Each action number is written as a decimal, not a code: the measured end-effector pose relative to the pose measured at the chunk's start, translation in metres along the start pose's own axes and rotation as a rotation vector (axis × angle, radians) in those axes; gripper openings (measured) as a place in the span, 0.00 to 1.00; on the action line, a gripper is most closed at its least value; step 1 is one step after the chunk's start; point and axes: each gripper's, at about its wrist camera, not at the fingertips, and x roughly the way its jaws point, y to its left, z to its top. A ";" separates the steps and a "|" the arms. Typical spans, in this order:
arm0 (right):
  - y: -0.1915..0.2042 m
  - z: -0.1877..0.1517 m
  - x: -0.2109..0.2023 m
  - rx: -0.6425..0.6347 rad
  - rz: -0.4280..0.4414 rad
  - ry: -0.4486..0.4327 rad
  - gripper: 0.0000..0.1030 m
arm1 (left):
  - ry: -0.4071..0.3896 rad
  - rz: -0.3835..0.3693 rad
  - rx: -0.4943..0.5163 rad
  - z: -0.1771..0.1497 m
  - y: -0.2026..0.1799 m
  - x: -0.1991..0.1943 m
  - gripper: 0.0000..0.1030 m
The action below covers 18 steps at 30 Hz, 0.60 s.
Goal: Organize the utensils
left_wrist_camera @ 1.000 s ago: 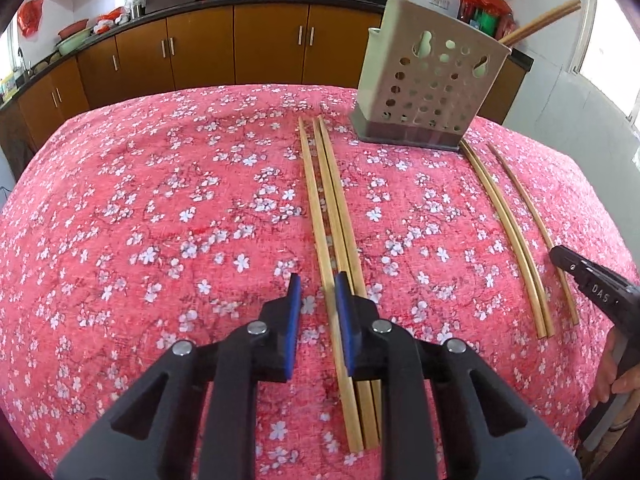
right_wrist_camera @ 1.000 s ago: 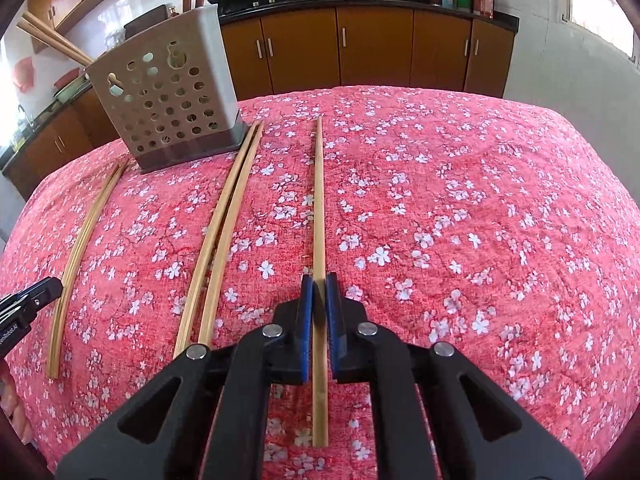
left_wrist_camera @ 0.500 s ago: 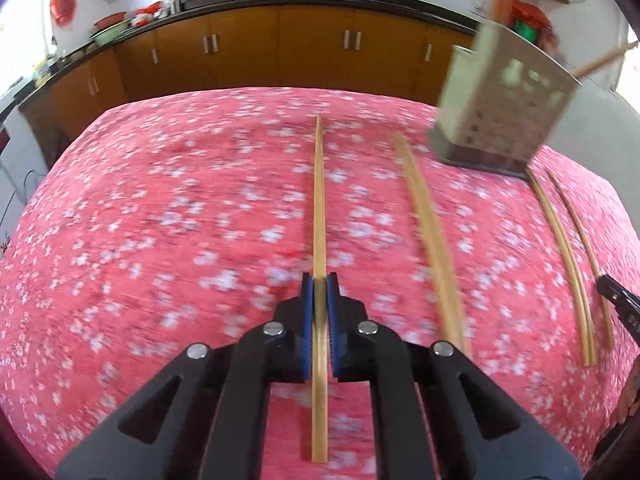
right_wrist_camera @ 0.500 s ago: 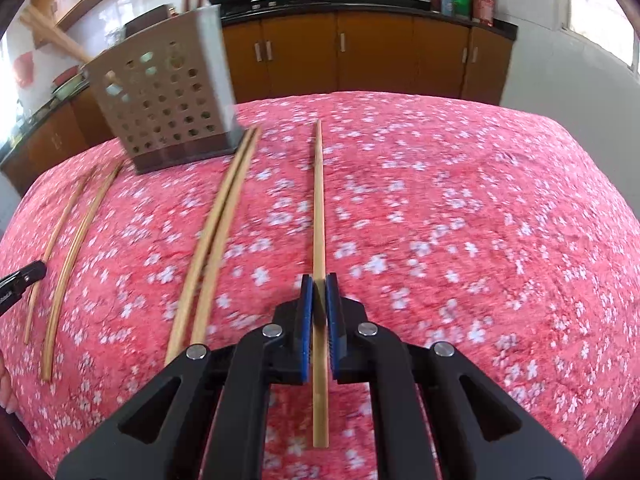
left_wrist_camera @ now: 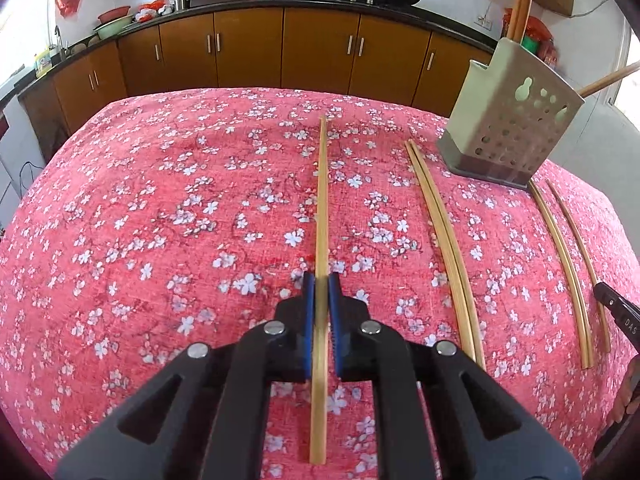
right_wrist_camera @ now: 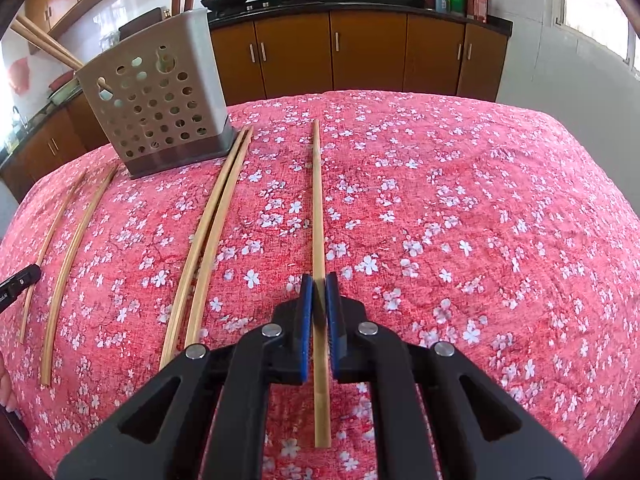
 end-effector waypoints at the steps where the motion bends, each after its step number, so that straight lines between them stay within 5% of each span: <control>1: 0.000 0.000 0.000 -0.002 -0.002 0.000 0.08 | 0.000 0.000 0.000 -0.001 0.002 -0.002 0.11; 18: 0.002 0.000 0.000 -0.009 -0.010 -0.001 0.08 | -0.001 -0.002 -0.003 -0.001 0.002 -0.002 0.11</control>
